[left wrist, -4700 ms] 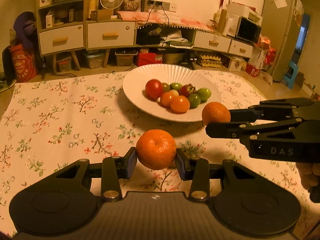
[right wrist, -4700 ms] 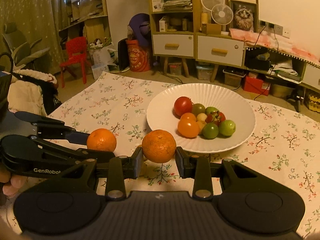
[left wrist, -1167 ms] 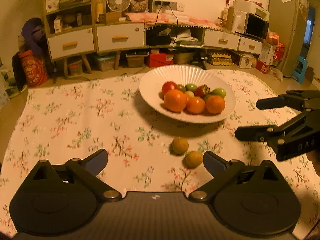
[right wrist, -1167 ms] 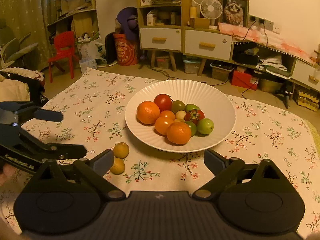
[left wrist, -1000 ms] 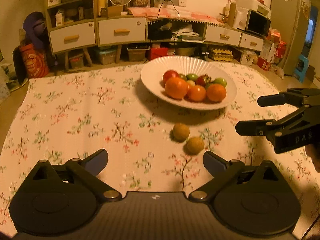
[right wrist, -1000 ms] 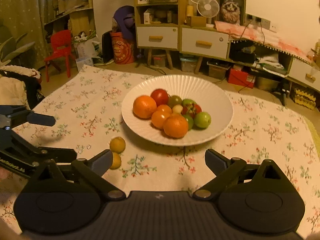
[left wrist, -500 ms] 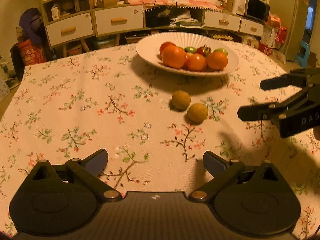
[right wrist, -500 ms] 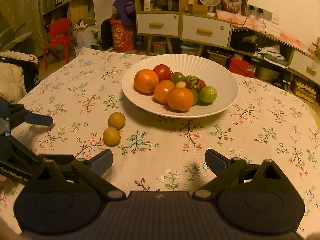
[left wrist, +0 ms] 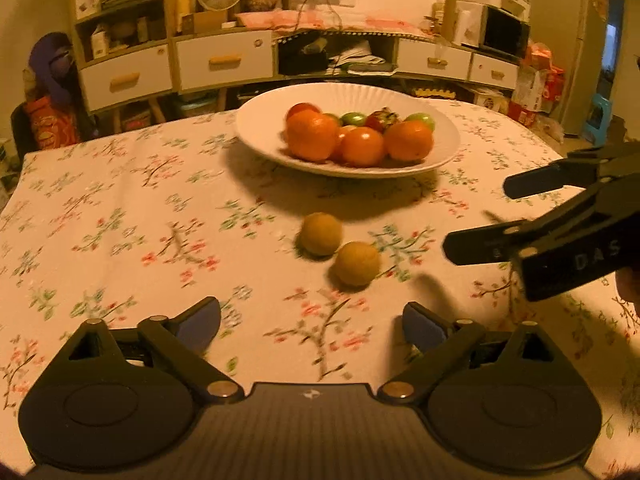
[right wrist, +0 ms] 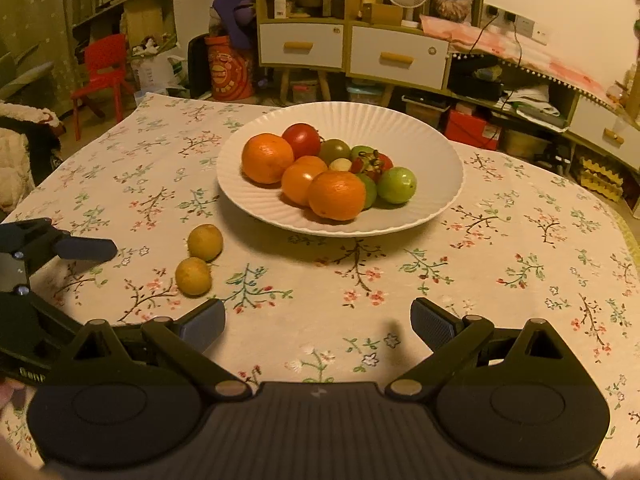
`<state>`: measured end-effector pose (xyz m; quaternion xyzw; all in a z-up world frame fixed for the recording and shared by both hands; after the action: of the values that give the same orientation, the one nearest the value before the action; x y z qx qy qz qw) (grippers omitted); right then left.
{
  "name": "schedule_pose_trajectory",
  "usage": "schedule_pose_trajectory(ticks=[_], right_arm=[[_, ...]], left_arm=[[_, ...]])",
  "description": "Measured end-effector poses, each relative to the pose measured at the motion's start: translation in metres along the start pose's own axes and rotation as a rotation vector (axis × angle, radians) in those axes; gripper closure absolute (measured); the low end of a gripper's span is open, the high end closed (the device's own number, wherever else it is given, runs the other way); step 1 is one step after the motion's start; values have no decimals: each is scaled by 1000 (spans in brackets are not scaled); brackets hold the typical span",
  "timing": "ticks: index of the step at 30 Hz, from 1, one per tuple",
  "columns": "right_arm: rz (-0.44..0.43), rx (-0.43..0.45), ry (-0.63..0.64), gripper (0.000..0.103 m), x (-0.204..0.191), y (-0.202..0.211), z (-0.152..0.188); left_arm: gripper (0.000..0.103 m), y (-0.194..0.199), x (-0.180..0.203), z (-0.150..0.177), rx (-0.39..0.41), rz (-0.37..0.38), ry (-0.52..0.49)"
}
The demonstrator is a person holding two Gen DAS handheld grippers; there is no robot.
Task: Organize fruits
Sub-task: 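Move both open tools back toward the two small olive-brown fruits, then grasp a small olive-brown fruit with the left tool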
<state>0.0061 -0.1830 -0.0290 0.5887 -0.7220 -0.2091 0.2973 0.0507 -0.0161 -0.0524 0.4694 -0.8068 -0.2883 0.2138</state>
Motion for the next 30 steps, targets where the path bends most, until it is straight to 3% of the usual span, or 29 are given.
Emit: schedule_pose_trajectory(ticks=[6,14,21,30], right_arm=[[5,-7,11,4,5,0,0],[8,-9,11,4,8,-3,-3],[4,-8,14,4,6,-3,-4],[2,-5,30,4,2,-3,-6]], left_arm=[[37,-7,11,-9,20,29,-13],[57,-10,16,-12,29,40,-15],[84,-9,14,-13,23,66,-32],[88,-3,11,-11,15,76,-11]])
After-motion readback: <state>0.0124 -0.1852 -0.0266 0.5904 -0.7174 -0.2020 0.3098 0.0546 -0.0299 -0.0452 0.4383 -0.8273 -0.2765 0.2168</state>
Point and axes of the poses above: each gripper's, at about its wrist camera, not at the fingertips, and y roughly against the way its jaws point, x to its right, z to its underside, the point moved 1 cm from there along -y, roughly the way its jaws point, and after that the axes turned 6 degrees about z, right-handed, at the moved point
